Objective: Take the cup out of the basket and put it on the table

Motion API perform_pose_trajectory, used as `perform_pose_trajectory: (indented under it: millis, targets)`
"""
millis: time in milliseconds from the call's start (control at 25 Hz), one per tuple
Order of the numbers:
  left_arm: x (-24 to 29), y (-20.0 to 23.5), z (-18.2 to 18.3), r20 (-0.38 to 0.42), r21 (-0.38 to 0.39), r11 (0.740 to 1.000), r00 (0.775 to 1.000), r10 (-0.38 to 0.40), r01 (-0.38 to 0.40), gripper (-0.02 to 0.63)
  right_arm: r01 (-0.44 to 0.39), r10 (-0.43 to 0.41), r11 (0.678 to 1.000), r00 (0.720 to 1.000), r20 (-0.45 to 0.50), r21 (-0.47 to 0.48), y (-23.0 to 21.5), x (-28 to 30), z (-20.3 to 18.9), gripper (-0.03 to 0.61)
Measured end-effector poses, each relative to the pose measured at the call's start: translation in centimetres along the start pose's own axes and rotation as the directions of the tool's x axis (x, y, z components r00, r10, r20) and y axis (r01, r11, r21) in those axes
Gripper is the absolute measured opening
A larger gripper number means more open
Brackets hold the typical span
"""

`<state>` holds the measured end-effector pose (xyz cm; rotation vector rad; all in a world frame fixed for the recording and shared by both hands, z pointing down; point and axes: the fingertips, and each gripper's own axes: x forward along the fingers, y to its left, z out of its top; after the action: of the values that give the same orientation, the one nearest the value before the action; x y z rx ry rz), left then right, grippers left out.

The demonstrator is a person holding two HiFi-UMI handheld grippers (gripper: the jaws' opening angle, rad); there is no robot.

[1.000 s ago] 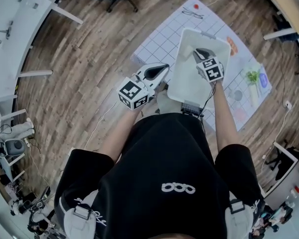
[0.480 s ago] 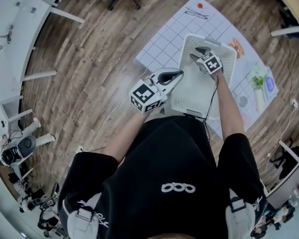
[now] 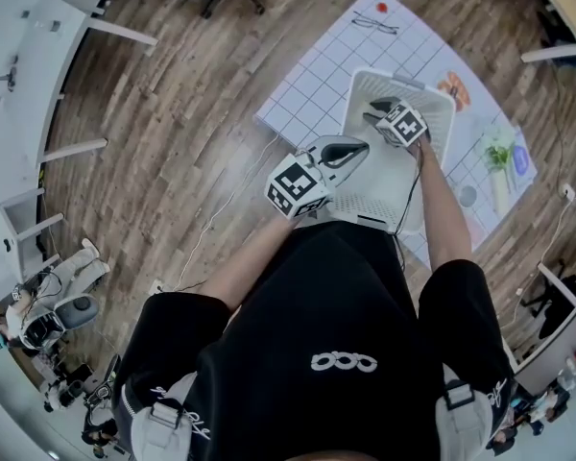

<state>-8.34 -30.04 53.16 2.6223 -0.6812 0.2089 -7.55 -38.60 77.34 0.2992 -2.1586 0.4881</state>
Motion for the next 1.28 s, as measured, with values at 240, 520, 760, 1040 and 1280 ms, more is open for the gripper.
perform_pose_trajectory:
  millis: [240, 520, 760, 1040, 1280]
  targets:
    - [-0.1, -0.2, -0.6, -0.014, 0.0, 1.0, 1.0, -0.01, 0.01, 0.009, -0.064, 0.062, 0.997, 0.998, -0.032, -0.046, 1.9, -1.2, 0.0, 0.064]
    - [-0.9, -1.0, -0.7, -0.005, 0.003, 1.0, 1.0, -0.002, 0.002, 0.008, -0.145, 0.143, 0.988, 0.989, -0.047, -0.048, 4.9, -2.0, -0.5, 0.032]
    - [-2.2, -2.1, -1.1, 0.008, 0.014, 1.0, 1.0, 0.009, -0.009, 0.008, -0.122, 0.12, 0.991, 0.992, -0.037, -0.053, 6.4, -2.8, -0.7, 0.029]
    - [-4.3, -4.6, -2.0, 0.026, 0.043, 0.998, 0.999, 0.034, -0.035, 0.008, 0.011, -0.007, 0.994, 0.999, 0.037, -0.109, 9.0, -7.1, 1.2, 0.029]
    - [-6.9, -7.4, -3.0, 0.052, 0.074, 0.995, 0.997, 0.059, -0.063, 0.009, 0.144, -0.12, 0.982, 0.976, 0.183, -0.122, 13.3, -12.4, 2.8, 0.029]
